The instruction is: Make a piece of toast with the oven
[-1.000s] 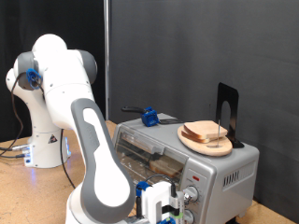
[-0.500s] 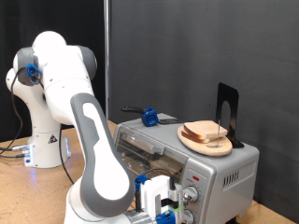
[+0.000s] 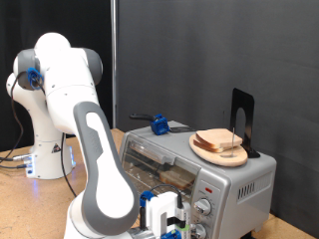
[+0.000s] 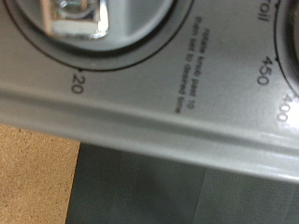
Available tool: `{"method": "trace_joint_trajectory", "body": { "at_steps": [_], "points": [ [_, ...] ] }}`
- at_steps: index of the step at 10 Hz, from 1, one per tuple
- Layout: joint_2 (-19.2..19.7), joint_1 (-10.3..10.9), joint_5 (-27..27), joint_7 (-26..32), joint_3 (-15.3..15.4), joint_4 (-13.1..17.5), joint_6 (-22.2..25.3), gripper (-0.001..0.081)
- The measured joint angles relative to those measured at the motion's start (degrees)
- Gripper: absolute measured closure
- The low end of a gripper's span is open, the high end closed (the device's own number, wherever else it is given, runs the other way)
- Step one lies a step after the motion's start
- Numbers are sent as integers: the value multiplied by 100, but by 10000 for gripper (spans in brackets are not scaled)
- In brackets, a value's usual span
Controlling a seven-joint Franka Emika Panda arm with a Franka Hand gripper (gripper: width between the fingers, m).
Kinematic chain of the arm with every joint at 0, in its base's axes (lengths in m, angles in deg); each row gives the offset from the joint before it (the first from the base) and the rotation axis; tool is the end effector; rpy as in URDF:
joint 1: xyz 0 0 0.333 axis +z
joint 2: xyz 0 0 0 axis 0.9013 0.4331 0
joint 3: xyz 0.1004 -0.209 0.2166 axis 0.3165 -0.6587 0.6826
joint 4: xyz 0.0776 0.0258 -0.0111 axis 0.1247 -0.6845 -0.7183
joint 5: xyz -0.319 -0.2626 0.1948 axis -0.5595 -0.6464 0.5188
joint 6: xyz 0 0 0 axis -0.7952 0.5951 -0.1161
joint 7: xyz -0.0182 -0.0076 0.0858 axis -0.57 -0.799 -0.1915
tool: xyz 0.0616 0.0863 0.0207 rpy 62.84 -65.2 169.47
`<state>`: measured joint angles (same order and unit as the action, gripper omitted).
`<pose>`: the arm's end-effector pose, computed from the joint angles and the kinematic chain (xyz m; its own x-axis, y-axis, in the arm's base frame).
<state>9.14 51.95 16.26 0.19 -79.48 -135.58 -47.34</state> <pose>0.7194 -0.0496 0.0810 0.8255 -0.1394 -0.5469 -0.5554 -0.0287 -0.8311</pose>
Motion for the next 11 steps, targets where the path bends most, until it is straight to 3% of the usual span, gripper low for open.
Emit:
{"method": "trace_joint_trajectory", "body": {
  "at_steps": [2,6,11],
  "points": [
    [-19,4,-2,376,1,-20,-46,711],
    [-256,49,8,2125,3,-321,-432,711],
    [-316,55,11,2248,5,-396,-520,708]
  ]
}}
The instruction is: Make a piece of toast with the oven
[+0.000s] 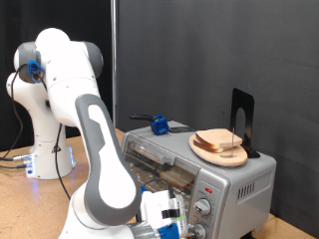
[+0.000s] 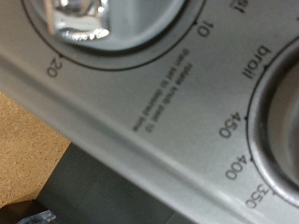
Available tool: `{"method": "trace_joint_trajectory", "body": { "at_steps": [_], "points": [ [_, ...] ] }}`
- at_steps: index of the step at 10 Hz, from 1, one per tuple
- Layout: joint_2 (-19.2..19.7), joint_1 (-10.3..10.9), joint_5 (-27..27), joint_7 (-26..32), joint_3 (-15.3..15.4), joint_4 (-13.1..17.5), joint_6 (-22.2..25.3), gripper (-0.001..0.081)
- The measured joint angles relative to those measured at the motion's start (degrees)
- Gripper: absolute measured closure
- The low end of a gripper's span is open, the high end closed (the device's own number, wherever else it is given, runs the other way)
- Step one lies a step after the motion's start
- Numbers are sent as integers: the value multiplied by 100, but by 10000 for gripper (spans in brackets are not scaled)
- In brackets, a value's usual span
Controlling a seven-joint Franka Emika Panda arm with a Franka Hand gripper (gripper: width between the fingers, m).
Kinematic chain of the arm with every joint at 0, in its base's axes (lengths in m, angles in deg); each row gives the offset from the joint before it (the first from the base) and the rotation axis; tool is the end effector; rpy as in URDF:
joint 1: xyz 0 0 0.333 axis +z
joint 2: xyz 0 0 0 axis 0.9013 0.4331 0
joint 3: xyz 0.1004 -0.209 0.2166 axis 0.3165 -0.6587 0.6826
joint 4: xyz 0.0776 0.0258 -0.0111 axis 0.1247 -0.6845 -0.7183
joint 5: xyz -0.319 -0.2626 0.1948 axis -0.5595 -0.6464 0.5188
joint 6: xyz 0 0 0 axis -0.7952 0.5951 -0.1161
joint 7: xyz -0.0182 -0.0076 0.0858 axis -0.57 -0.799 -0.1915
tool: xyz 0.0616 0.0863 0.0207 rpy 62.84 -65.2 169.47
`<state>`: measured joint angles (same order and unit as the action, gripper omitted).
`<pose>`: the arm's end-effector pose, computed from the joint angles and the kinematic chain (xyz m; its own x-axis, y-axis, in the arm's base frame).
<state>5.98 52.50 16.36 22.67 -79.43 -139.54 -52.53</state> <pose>0.7140 -0.0494 0.0862 0.9651 -0.1784 -0.1916 -0.2165 -0.1320 -0.9673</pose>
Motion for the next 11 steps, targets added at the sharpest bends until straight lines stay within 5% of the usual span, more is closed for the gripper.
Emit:
{"method": "trace_joint_trajectory", "body": {
  "at_steps": [2,4,5,6,7,8,11],
  "points": [
    [-20,-23,0,1,-37,-6,-55,708],
    [-56,-117,0,1,-101,-6,-54,461],
    [-58,-137,0,1,-105,-6,-43,461],
    [-64,-168,-4,1,-109,-6,20,270],
    [-80,-225,-9,1,-116,-12,146,270],
    [-124,-298,-23,1,-130,-47,325,67],
    [-529,-525,-294,-167,-336,-434,870,3]
  ]
}}
